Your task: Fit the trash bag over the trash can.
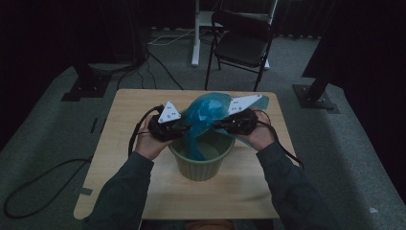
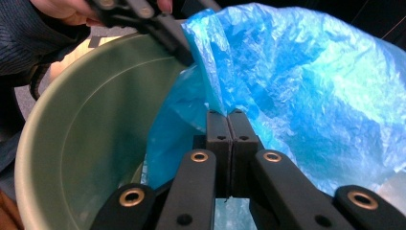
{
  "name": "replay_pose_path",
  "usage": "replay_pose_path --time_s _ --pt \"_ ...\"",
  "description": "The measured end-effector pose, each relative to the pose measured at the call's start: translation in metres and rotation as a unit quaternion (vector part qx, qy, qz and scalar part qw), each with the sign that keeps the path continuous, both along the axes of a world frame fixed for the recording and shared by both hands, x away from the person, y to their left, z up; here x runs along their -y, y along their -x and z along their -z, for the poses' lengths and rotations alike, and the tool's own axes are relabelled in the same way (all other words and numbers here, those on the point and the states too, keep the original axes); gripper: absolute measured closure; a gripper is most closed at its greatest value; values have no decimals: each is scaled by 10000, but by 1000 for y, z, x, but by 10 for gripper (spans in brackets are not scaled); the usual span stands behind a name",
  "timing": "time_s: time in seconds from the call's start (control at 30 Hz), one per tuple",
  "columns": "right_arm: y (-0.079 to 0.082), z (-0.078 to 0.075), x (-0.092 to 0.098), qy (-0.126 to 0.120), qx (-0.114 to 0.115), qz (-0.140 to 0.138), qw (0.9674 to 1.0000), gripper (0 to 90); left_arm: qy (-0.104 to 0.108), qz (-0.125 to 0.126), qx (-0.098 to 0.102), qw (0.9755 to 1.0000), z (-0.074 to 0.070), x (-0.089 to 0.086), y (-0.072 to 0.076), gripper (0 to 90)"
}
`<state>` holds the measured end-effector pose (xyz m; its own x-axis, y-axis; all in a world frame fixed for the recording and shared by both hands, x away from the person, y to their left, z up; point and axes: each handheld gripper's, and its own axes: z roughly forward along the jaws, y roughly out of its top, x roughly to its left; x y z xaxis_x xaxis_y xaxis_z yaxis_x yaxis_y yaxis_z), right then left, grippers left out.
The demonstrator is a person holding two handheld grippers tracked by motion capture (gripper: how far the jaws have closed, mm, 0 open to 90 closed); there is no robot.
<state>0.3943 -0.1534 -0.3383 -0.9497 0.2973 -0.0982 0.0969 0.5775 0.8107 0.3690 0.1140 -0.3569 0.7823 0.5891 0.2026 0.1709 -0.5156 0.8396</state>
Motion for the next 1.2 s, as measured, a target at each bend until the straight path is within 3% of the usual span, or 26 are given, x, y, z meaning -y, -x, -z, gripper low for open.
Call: replay_pose_path --time_s 0.17,0.23,0.37,0.6,0.73,0.87,0.93,1.2 --pt "1 -1 2 26 15 4 10000 892 -29 38 12 10000 1 0 3 883" --pt "2 -3 4 -33 11 8 10000 853 -28 37 23 10000 2 -3 4 896" --pt "3 -4 6 -48 26 -14 10000 874 131 35 5 9999 4 -10 7 889" --pt "2 -3 4 -50 20 3 10000 900 324 309 105 9989 -5 -5 11 585" --pt "2 -1 0 23 -6 -94 10000 900 310 251 179 9990 -9 2 9 527" --pt "5 -3 -4 46 20 -195 9998 900 157 300 224 9992 -9 9 7 798" --pt "6 -5 -3 47 26 -205 9998 844 135 439 166 9988 -7 7 10 889" --pt "3 -17 22 -361 195 225 9989 767 151 423 109 9989 -1 -8 14 895"
